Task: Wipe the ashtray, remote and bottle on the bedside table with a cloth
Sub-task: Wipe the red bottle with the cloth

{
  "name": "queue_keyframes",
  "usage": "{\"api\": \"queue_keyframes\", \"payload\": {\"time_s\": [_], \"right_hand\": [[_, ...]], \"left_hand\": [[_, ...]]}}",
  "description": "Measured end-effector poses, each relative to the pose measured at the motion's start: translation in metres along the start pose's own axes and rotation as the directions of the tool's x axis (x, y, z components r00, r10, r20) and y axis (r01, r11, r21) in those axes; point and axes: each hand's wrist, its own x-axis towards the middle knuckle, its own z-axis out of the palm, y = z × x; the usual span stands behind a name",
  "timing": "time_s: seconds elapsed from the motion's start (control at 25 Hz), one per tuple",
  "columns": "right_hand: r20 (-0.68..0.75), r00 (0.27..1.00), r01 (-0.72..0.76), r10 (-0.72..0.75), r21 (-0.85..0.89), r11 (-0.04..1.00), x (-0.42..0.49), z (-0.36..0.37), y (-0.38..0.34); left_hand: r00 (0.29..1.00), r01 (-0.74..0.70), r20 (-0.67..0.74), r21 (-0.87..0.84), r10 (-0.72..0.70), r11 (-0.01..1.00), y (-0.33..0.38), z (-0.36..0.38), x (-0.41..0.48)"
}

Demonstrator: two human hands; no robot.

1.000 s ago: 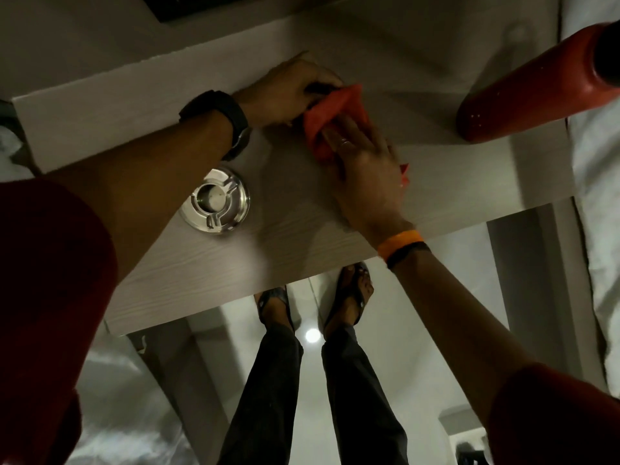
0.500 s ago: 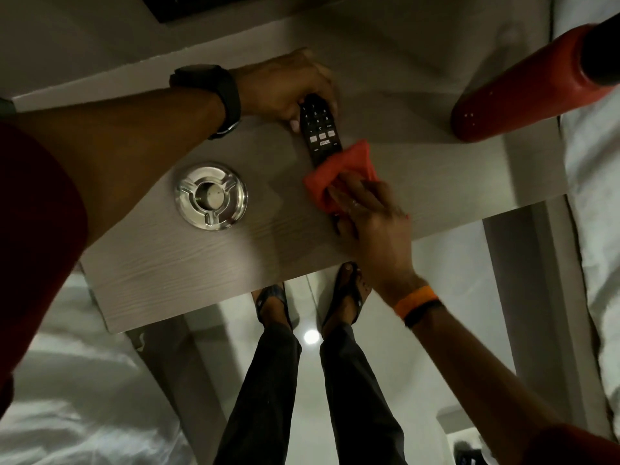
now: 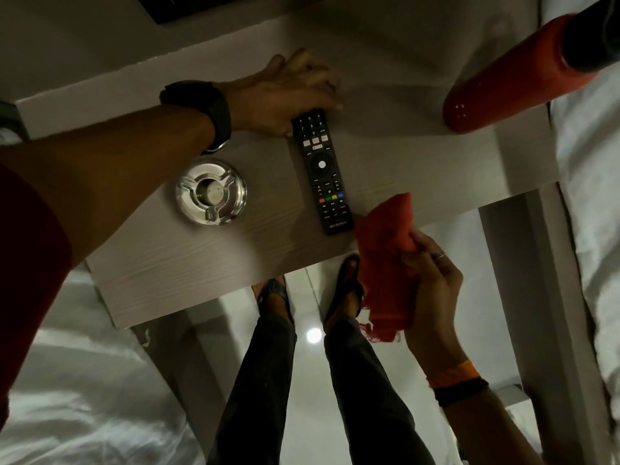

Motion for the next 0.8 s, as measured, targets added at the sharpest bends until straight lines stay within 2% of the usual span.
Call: {"api": "queue_keyframes", "payload": {"time_s": [0.08,0.16,0.24,0.32,0.4,0.44,0.48,0.56,0.6,0.64,0.68,0.76,0.8], "right_hand": [[0.084,0.979,-0.203,0.187,0.269,0.941,0.004,-0.007,-0.017],[0.106,0.950,-0.309,0.294,0.449,0.838,0.009,-0.018,-0.030],[-0.006,0.949,-0.250,0.317,0.601,0.760,0.022,-0.034,-0.045],[-0.118,0.957,-0.126,0.267,0.656,0.744,0.040,-0.054,-0.063],[-0.135,0.980,-0.014,0.146,0.684,0.729,0.055,-0.073,-0.085],[-0.120,0.991,0.040,0.063,0.704,0.709,0.061,-0.080,-0.099],[-0.101,0.995,0.089,-0.026,0.706,0.702,0.067,-0.082,-0.113],[-0.104,0.982,0.187,-0.157,0.643,0.742,0.084,-0.077,-0.138],[-0.129,0.968,0.250,-0.216,0.580,0.776,0.092,-0.072,-0.149],[-0.121,0.946,0.319,-0.302,0.525,0.789,0.105,-0.066,-0.159],[-0.089,0.916,0.386,-0.391,0.457,0.801,0.119,-0.055,-0.167],[-0.043,0.826,0.561,-0.561,0.147,0.815,0.128,-0.020,-0.168],[-0.019,0.778,0.628,-0.629,-0.023,0.778,0.135,-0.004,-0.165]], "left_hand": [[0.998,0.061,-0.031,0.007,-0.061,0.998,0.012,-0.004,0.001],[0.983,0.145,-0.102,-0.104,-0.155,0.984,0.033,-0.015,0.010],[0.951,0.125,-0.229,-0.329,-0.208,0.936,0.069,-0.036,0.031],[0.857,-0.011,-0.467,-0.441,-0.219,0.897,0.113,-0.061,0.058],[0.709,-0.117,-0.688,-0.332,-0.155,0.936,0.163,-0.086,0.091],[0.675,-0.144,-0.735,-0.218,-0.065,0.965,0.183,-0.099,0.111],[0.694,-0.128,-0.720,-0.087,0.027,0.988,0.197,-0.111,0.130],[0.843,-0.010,-0.535,0.079,0.051,0.997,0.206,-0.126,0.163],[0.880,0.061,-0.475,0.100,-0.006,0.993,0.204,-0.124,0.173],[0.883,0.125,-0.465,0.102,-0.064,0.987,0.199,-0.119,0.184],[0.845,0.167,-0.523,0.070,-0.106,0.983,0.189,-0.115,0.192],[0.662,0.181,-0.721,-0.113,-0.206,0.977,0.173,-0.104,0.177],[0.595,0.196,-0.764,-0.164,-0.251,0.967,0.167,-0.101,0.170]]}}
